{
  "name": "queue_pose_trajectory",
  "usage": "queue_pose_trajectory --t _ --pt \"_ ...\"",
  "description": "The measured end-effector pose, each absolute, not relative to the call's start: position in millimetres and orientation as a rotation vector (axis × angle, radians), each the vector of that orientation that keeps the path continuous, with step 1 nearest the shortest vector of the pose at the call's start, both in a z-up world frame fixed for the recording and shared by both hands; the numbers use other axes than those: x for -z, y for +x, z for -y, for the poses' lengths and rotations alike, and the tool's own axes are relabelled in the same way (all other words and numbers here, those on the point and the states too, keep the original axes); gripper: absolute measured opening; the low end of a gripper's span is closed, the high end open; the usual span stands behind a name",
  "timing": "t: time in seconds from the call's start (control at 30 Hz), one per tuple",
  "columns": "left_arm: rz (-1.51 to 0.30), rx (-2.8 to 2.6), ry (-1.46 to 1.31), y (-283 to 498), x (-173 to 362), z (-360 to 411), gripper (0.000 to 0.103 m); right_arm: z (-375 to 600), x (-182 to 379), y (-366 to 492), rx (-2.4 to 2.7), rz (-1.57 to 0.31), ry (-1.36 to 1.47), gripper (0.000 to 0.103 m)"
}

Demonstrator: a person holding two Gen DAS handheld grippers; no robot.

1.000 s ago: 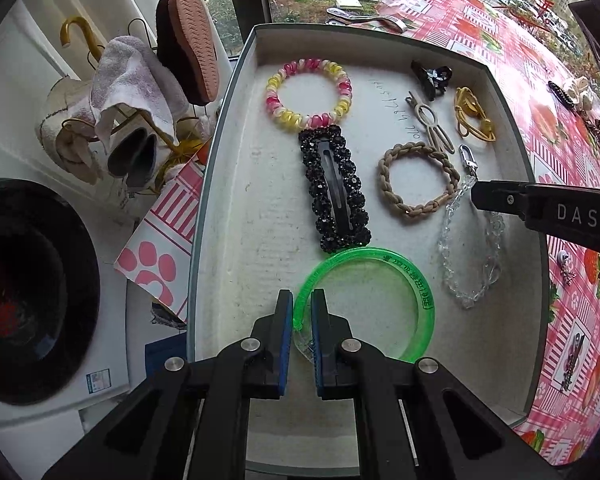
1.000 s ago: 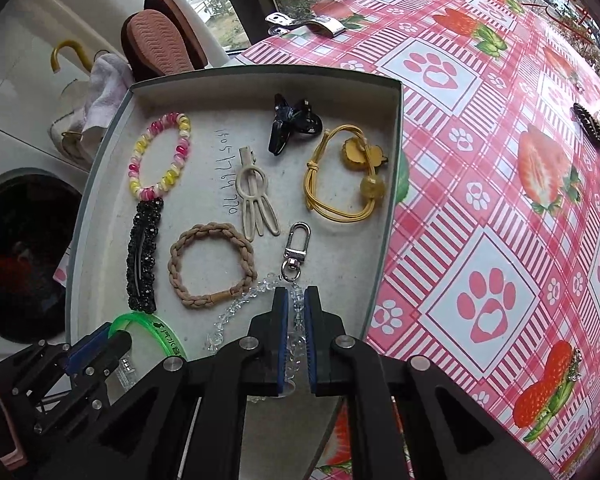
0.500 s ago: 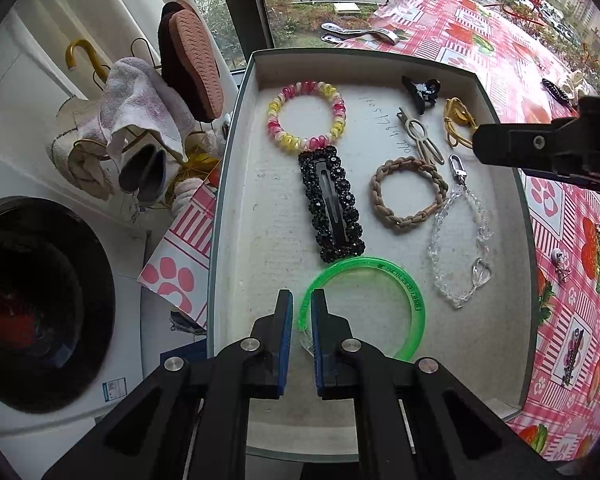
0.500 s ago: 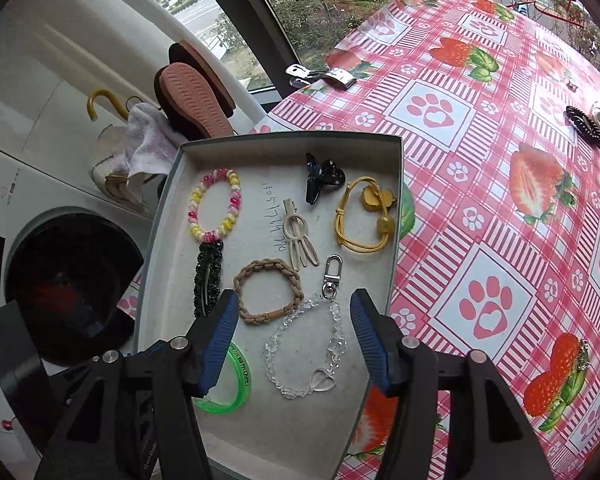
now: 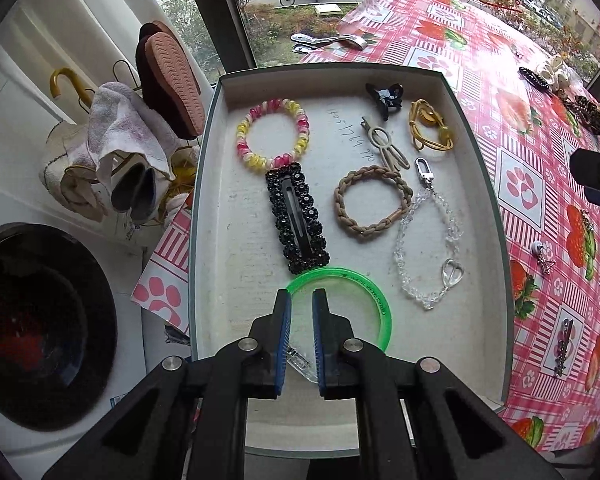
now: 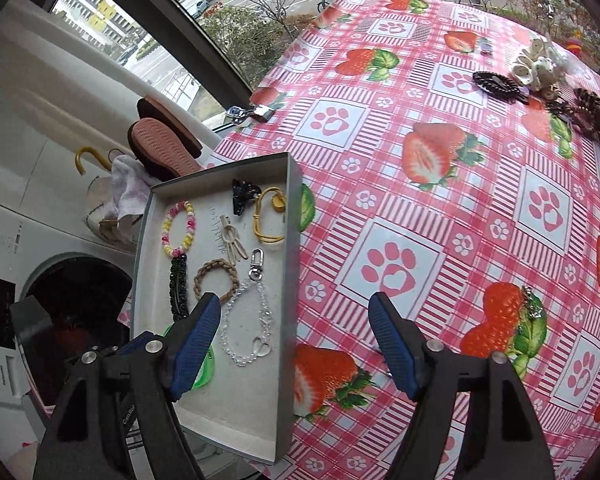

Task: Organize jewelry
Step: 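Withdraw both open tools from the tray back over the table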

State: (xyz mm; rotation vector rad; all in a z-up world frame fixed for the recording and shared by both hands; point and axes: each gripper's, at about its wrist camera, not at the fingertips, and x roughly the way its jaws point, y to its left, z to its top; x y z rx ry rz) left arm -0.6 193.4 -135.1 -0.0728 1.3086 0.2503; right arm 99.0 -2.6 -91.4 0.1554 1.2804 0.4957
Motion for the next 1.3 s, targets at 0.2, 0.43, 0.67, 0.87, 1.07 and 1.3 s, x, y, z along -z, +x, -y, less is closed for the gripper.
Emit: queue_pose_trajectory --t 0.2,0.43,0.67,0.87,1.07,1.3 --pt "-1.256 -0.220 -0.019 6.8 117.8 -169.1 0.103 67.1 98.7 92.1 -0.363 -1.299 0.196 0.079" --pt "-1.242 -0.123 0.027 19.9 108.7 -128.7 0.103 134.1 113.0 75.1 -0.218 -1.338 0.243 0.079" --pt "-1.247 -0.007 0.068 34.3 109.1 -76.3 0.103 174.3 123.2 56.8 -0.138 -1.358 0.279 0.079" --pt "-1.259 0.074 0.091 46.5 114.1 -38.8 0.103 197.6 127.6 45.1 -0.092 -1.362 0.273 0.079" --pt "-1.275 0.101 0.120 57.0 128.1 -10.0 0.103 203.7 132.0 49.3 -0.095 -1.353 0.238 0.079" --pt "-1.309 0.090 0.113 68.4 149.1 4.9 0.100 191.2 138.1 76.6 -0.154 -1.335 0.186 0.079"
